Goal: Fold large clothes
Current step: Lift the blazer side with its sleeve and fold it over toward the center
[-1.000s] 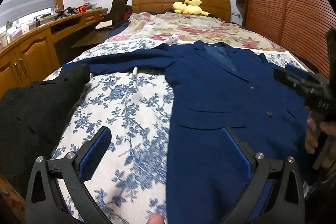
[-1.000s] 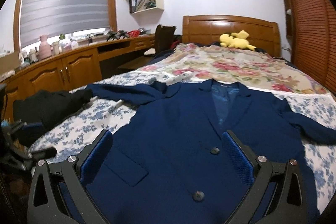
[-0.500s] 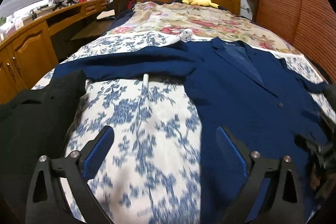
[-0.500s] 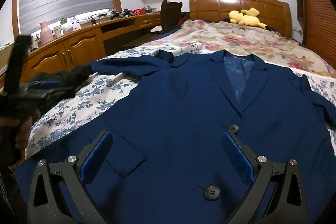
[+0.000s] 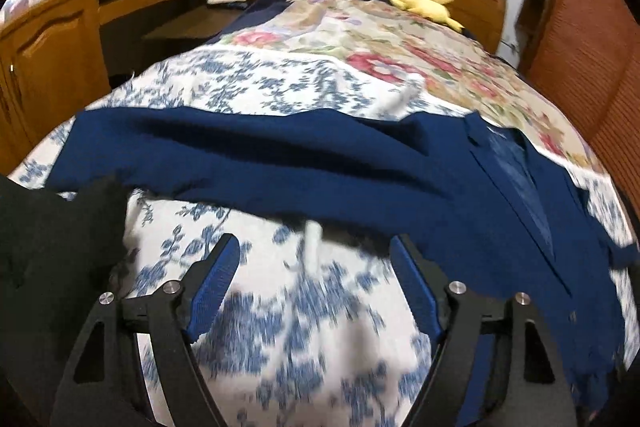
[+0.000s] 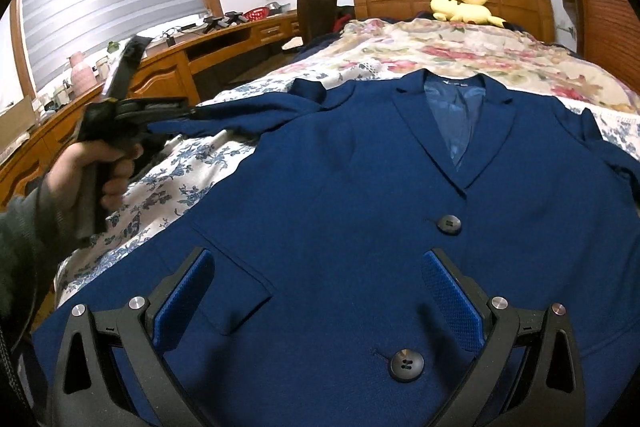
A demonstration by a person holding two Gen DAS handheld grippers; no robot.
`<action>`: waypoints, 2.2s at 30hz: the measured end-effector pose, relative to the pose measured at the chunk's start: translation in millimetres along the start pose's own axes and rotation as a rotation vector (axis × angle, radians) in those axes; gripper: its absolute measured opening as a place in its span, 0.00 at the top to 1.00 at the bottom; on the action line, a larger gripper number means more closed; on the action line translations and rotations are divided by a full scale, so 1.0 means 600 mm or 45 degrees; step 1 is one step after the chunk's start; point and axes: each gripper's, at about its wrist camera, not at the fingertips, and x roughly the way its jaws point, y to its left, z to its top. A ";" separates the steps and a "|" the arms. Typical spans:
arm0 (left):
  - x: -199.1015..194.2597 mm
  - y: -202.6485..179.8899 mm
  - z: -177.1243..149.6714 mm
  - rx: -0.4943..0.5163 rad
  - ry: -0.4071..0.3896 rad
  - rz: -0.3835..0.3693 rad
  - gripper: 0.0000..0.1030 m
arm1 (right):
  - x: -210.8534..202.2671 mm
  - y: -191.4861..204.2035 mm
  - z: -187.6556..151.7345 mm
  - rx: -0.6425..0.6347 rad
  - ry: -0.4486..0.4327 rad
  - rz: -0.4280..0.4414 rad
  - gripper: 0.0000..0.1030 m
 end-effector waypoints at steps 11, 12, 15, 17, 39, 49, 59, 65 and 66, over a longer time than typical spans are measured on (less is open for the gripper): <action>0.096 0.061 0.024 -0.273 0.139 -0.030 0.26 | 0.012 0.007 -0.001 -0.006 0.000 0.000 0.00; 0.100 0.065 0.024 -0.299 0.145 -0.073 0.30 | 0.013 0.008 -0.001 -0.005 -0.001 0.000 0.00; 0.108 0.070 0.028 -0.335 0.137 -0.096 0.52 | 0.013 0.008 -0.002 -0.005 -0.002 0.000 0.00; 0.111 0.070 0.036 -0.346 0.138 -0.098 0.85 | 0.012 0.008 -0.002 -0.005 -0.004 -0.001 0.00; -0.059 -0.235 0.037 0.322 0.014 -0.046 0.99 | 0.005 0.005 -0.009 -0.004 -0.058 0.010 0.00; -0.109 -0.216 0.054 0.440 -0.149 0.049 0.22 | 0.008 0.014 -0.010 -0.017 -0.048 0.003 0.00; -0.016 -0.055 0.062 0.196 -0.051 0.193 0.22 | 0.014 0.014 -0.008 -0.011 -0.032 0.005 0.00; 0.045 0.040 0.035 0.072 0.042 0.280 0.22 | 0.019 0.012 -0.008 -0.007 -0.020 0.010 0.00; 0.051 0.047 0.031 0.060 0.056 0.282 0.22 | 0.019 0.012 -0.008 -0.007 -0.019 0.010 0.00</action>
